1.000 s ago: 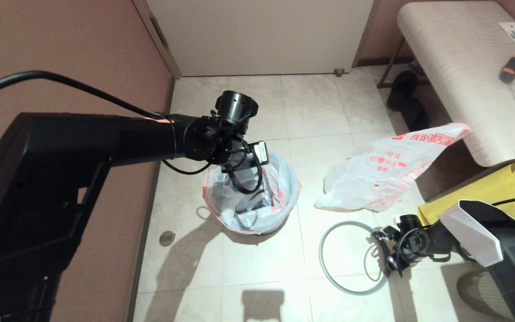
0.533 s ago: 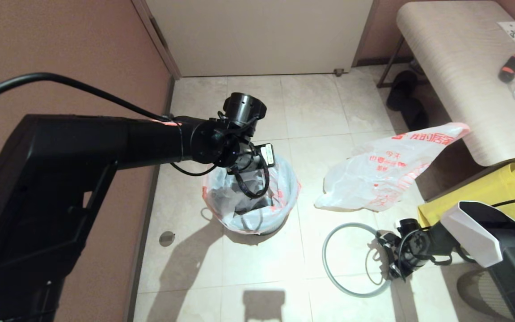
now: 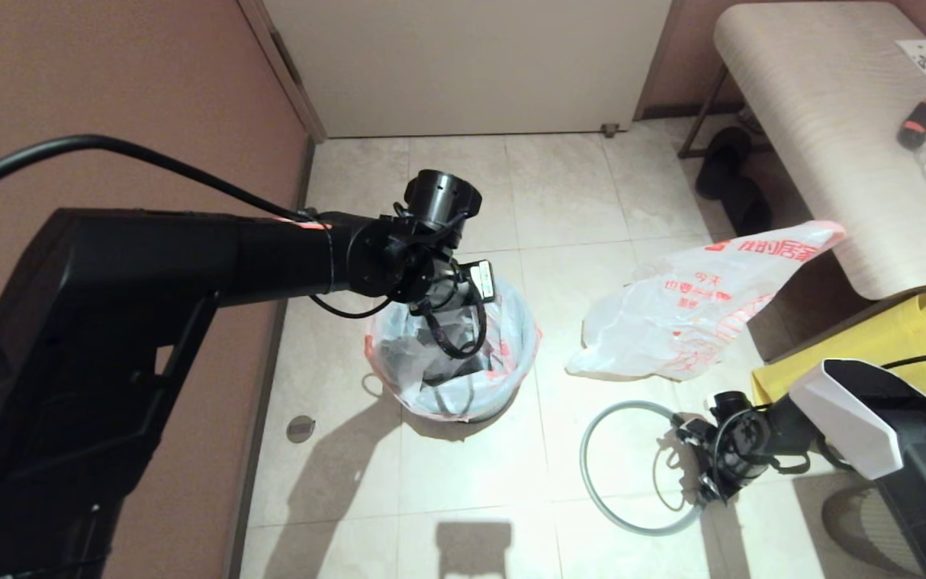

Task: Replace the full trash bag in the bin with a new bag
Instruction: Place the trash can ring on the trash can

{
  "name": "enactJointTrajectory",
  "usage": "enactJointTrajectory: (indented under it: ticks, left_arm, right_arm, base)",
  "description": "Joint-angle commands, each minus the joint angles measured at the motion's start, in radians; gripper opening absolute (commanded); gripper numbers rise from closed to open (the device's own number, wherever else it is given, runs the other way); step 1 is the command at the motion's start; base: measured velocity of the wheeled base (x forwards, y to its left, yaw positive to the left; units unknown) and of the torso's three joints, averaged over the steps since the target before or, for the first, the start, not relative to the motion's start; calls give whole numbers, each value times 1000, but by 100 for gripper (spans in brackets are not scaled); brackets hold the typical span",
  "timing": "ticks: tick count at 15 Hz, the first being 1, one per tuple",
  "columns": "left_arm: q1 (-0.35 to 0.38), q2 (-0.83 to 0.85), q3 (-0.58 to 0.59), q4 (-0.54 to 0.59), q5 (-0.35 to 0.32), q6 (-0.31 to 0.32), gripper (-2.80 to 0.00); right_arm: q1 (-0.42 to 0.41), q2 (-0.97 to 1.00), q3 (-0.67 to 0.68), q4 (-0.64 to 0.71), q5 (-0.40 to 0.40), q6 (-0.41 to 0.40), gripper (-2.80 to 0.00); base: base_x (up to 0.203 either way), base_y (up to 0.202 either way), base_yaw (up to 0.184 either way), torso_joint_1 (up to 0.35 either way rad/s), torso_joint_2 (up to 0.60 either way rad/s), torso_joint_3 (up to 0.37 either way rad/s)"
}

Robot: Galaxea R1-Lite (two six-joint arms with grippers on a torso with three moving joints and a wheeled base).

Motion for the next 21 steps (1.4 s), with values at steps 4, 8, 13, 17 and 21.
enactJointTrajectory:
  ticks: [4,8,13,17,21]
  left_arm:
    - [-1,27,-7,-1,11,-2,-280]
    - [4,37,-8,-3,16,-2,-280]
    - [4,51,-8,-21,17,-3,-280]
    - [-1,60,-8,-24,36,-2,-280]
    - [2,62,-8,-26,37,-2,-280]
  right_arm:
    - [-2,13,-143,-19,137,170,0]
    - [21,138,-269,-101,287,236,0]
    - [-51,173,-286,-133,305,170,0]
    - [-88,194,-279,-73,271,53,-280]
    - [-89,195,-239,1,220,-39,-280]
  base:
    - [0,0,0,0,0,0]
    - [0,0,0,0,0,0]
    - [0,0,0,0,0,0]
    - [0,0,0,0,0,0]
    - [0,0,0,0,0,0]
